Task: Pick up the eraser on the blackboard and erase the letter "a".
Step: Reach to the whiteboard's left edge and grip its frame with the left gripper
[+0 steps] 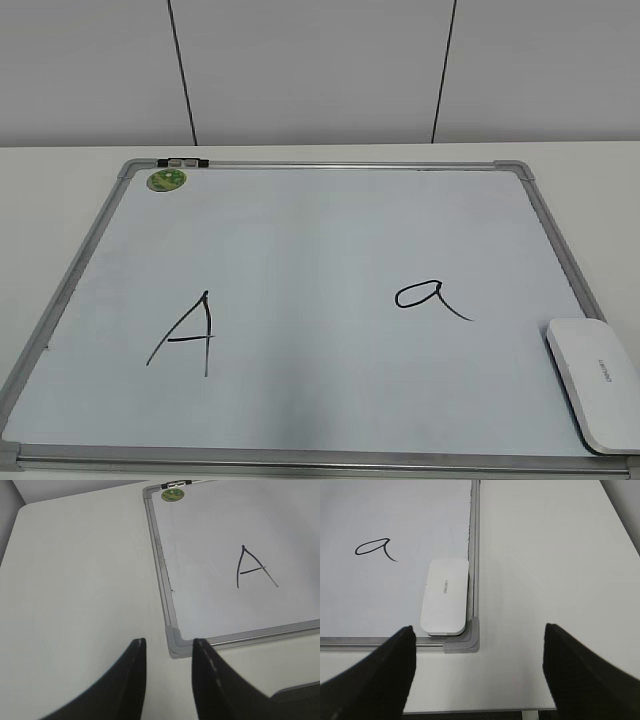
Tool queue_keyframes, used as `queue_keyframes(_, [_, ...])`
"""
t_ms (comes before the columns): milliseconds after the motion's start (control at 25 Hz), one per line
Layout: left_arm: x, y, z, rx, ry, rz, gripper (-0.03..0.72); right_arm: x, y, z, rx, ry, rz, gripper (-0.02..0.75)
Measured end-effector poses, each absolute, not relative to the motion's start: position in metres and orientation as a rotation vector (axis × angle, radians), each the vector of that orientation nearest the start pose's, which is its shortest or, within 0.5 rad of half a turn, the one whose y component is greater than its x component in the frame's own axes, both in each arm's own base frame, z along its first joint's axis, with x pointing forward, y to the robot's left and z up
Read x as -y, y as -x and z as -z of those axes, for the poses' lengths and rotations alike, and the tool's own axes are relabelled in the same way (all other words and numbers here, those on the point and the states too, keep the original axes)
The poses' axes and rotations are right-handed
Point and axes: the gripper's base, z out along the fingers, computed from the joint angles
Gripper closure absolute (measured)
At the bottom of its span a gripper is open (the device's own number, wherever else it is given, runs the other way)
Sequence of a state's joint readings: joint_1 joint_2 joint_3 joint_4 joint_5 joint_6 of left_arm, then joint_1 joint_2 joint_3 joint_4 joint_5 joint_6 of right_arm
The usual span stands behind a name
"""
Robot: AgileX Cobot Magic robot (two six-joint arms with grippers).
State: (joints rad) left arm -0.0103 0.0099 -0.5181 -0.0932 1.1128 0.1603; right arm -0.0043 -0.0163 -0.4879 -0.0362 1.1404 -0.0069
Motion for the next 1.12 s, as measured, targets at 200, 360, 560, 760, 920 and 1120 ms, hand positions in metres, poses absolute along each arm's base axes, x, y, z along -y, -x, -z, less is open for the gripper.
queue_keyframes(200, [0.008, 0.008, -0.278, -2.076, -0.185, 0.021, 0.459, 0.003, 0.01, -0.268, -2.12, -0.001, 0.05, 0.151])
queue_keyframes(360, [0.008, 0.008, -0.279, -2.074, -0.185, 0.021, 0.431, 0.003, 0.01, -0.268, -2.12, -0.001, 0.05, 0.151])
queue_keyframes(560, [0.007, 0.007, -0.282, -2.046, -0.181, 0.019, 0.343, 0.003, 0.01, -0.268, -2.12, -0.001, 0.05, 0.151])
queue_keyframes(760, [0.007, 0.006, -0.287, -2.017, -0.177, 0.016, 0.254, 0.003, 0.01, -0.268, -2.12, -0.001, 0.05, 0.151])
queue_keyframes(920, [0.007, -0.006, -0.295, -1.98, -0.167, 0.01, 0.205, 0.003, 0.01, -0.268, -2.12, -0.001, 0.05, 0.151])
queue_keyframes(1120, [0.006, -0.035, -0.303, -1.991, -0.154, 0.008, 0.162, 0.003, 0.01, -0.268, -2.12, -0.001, 0.05, 0.152])
